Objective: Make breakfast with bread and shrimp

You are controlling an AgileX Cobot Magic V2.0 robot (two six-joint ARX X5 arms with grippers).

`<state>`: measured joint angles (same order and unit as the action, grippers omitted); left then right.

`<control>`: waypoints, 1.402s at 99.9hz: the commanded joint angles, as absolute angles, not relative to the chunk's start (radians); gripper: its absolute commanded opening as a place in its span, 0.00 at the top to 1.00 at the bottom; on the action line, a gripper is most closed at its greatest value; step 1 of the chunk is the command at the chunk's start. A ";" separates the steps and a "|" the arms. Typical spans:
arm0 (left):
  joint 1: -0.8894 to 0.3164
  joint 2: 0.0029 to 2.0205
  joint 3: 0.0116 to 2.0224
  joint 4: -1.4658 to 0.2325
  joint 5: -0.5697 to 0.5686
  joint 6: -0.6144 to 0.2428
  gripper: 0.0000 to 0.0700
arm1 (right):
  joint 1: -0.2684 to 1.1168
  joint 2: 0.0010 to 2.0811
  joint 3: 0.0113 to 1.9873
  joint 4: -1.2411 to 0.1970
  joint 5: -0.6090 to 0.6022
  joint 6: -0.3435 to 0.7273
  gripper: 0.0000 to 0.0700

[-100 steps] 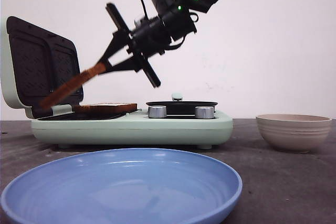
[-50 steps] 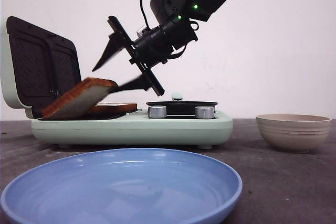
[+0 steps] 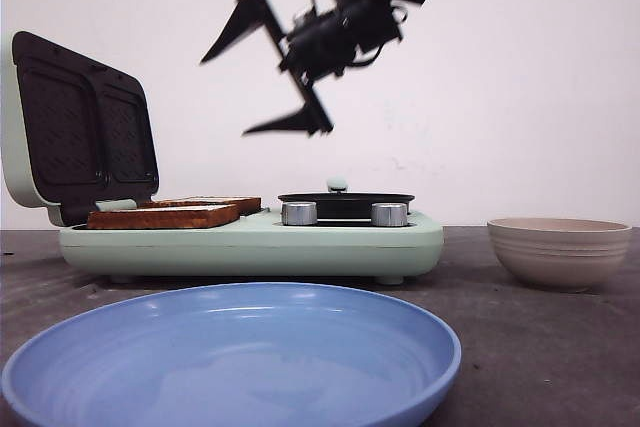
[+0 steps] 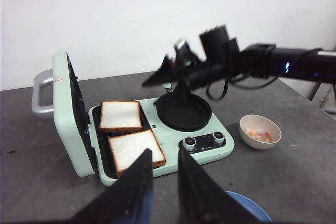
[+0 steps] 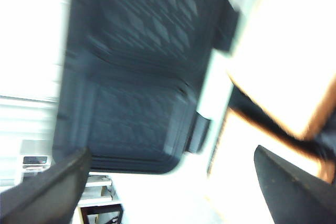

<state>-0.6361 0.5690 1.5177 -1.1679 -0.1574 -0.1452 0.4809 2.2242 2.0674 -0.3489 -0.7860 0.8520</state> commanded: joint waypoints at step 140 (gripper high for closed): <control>-0.643 0.389 0.849 -0.603 -0.344 -0.250 1.00 | 0.796 0.472 0.813 -0.253 0.276 -0.028 0.99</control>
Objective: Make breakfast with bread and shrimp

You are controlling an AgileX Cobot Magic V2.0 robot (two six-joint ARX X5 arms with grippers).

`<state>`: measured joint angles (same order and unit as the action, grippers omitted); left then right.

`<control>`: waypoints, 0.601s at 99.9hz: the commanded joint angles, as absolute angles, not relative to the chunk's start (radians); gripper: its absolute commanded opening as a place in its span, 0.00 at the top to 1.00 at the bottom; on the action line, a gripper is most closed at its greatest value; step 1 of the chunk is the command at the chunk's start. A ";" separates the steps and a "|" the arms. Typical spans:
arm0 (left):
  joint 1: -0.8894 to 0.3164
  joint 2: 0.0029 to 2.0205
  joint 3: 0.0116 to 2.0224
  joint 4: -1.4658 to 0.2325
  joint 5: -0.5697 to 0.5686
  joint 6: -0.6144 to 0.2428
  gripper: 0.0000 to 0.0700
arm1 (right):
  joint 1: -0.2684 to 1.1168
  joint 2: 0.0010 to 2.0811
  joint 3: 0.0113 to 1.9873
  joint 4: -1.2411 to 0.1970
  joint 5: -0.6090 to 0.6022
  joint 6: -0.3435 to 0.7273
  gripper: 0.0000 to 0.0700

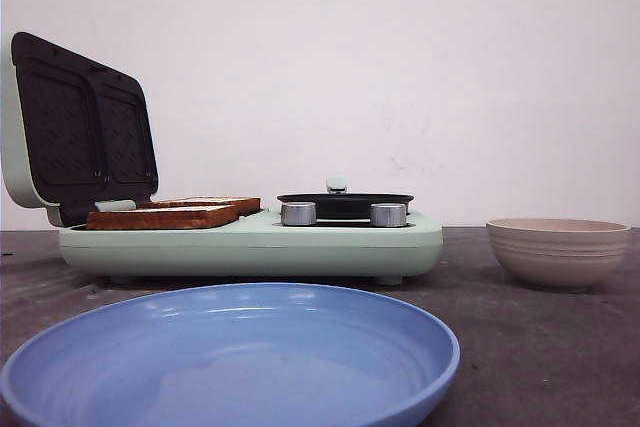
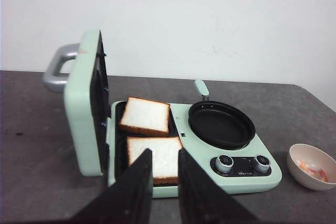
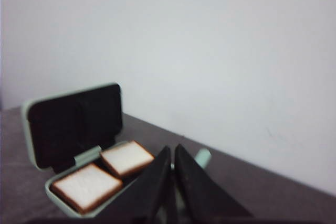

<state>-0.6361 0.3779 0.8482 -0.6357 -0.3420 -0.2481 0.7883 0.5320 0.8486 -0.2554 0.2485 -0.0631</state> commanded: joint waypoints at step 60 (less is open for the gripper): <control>-0.612 0.571 0.891 -0.162 -0.452 -0.073 1.00 | 0.796 0.244 0.697 -0.438 0.319 0.049 0.99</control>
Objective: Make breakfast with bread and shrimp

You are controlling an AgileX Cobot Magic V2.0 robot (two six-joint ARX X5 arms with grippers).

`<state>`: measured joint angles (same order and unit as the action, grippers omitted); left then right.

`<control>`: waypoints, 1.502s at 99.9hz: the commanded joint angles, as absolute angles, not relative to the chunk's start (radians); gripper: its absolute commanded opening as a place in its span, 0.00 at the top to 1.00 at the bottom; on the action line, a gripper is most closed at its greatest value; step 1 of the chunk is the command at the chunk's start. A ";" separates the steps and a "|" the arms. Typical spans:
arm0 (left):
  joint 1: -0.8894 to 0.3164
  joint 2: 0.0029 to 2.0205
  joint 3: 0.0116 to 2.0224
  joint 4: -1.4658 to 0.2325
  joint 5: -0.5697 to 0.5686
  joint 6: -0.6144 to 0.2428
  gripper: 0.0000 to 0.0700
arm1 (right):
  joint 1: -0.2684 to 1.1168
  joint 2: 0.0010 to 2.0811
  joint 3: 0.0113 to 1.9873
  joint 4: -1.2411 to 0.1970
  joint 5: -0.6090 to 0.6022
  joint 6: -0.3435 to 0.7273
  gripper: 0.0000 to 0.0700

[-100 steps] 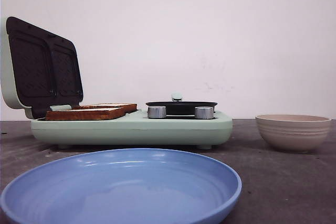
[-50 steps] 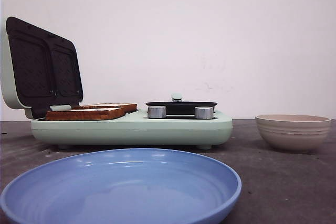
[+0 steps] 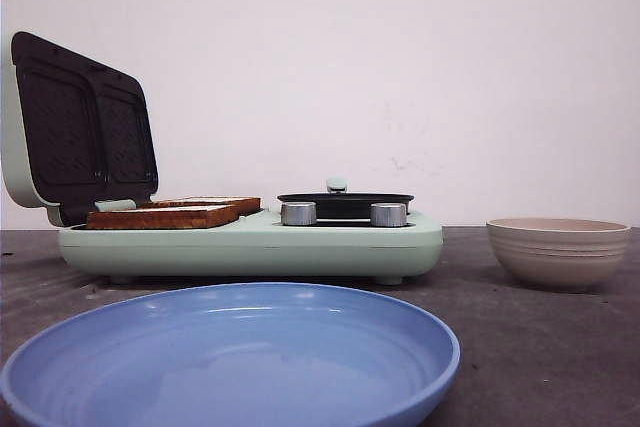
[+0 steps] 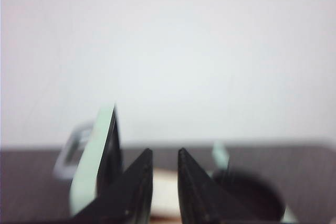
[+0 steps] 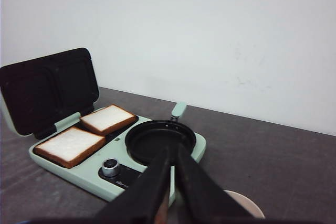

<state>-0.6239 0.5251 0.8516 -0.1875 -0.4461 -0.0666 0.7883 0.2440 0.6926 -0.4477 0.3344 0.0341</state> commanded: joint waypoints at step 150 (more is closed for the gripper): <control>0.338 1.730 1.727 -0.870 0.645 -0.263 0.61 | 0.796 0.245 0.697 -0.501 0.184 0.237 0.99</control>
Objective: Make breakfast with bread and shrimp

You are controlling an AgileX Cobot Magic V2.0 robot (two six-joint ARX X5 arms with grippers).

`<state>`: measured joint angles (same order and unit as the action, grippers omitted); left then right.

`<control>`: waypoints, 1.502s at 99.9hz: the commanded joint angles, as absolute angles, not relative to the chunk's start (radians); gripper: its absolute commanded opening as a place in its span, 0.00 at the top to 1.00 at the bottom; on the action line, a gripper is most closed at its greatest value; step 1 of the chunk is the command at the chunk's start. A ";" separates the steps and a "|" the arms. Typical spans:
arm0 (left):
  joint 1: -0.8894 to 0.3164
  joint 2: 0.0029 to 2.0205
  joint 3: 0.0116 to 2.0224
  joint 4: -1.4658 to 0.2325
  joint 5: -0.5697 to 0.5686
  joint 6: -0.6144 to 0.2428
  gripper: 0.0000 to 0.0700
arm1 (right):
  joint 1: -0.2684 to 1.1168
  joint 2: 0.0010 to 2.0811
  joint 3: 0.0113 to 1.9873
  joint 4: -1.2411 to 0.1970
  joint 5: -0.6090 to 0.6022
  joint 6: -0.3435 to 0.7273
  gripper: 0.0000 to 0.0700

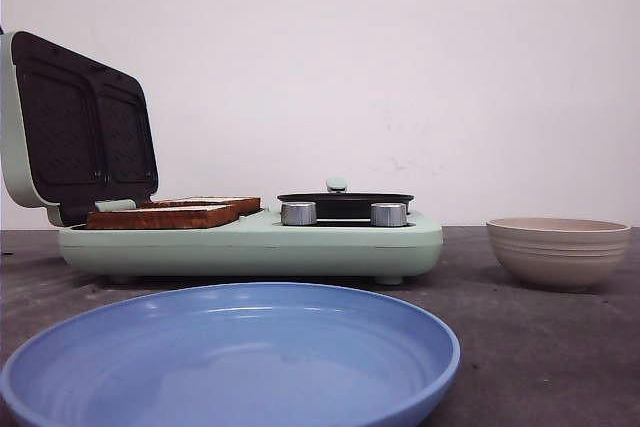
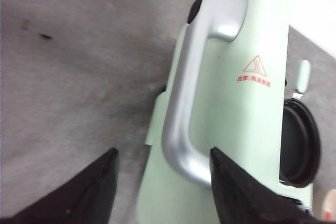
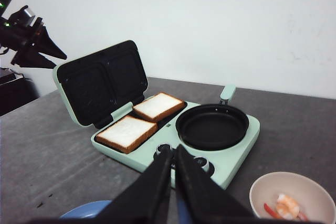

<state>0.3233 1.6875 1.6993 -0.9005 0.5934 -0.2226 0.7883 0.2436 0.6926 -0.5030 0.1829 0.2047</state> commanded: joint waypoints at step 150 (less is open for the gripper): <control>0.253 1.880 1.727 -0.762 0.936 -0.394 1.00 | 0.796 0.246 0.697 -0.504 0.289 0.274 0.99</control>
